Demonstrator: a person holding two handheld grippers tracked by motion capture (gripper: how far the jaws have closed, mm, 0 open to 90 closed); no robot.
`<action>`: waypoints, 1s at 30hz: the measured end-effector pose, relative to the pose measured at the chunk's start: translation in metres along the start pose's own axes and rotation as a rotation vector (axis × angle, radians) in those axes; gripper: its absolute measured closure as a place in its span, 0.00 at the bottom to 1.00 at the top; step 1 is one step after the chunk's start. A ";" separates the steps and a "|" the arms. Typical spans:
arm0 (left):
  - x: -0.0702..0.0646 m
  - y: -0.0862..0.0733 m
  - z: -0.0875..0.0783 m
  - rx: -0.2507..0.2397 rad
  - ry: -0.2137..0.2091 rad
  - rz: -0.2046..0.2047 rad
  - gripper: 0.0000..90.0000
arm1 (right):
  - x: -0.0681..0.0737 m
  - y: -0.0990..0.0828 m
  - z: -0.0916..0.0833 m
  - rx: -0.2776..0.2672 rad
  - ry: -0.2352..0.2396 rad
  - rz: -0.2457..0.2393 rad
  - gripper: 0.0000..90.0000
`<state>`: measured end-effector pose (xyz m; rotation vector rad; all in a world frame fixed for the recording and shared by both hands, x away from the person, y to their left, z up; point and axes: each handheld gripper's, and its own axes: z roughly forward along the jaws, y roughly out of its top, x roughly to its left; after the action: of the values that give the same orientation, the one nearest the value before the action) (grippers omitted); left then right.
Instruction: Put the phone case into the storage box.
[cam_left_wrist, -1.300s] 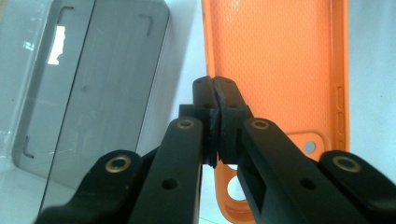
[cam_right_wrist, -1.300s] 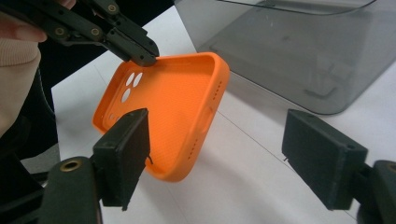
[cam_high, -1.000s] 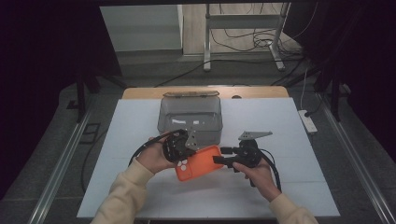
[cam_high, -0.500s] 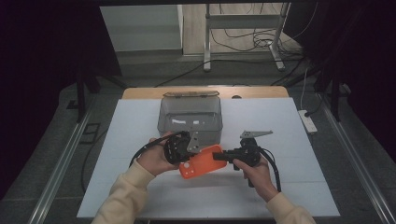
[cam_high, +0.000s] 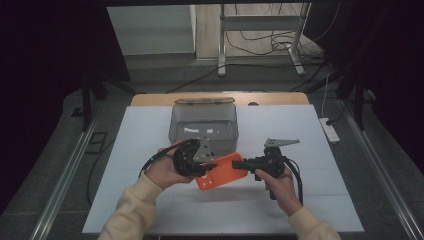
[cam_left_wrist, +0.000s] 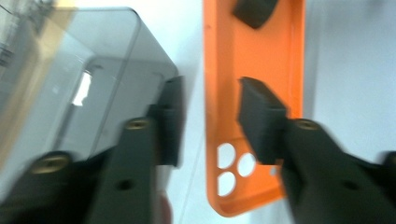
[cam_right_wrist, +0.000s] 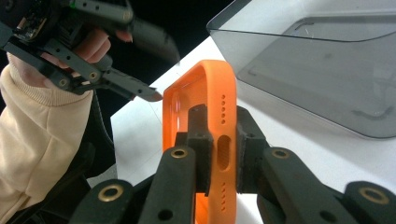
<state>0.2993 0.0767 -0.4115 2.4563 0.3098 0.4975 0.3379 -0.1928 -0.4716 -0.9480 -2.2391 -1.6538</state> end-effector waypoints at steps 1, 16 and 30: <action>0.001 -0.001 -0.001 -0.005 -0.010 -0.011 0.60 | 0.000 0.000 0.000 0.000 0.001 -0.002 0.89; 0.015 -0.015 -0.003 -0.082 -0.054 -0.207 0.26 | 0.000 0.000 -0.010 -0.028 -0.002 -0.024 0.89; 0.021 -0.027 0.000 -0.123 -0.141 -0.281 0.25 | -0.001 0.000 -0.014 -0.046 0.008 -0.044 0.89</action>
<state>0.3158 0.1049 -0.4224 2.2669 0.5390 0.2159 0.3357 -0.2061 -0.4666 -0.9068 -2.2414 -1.7324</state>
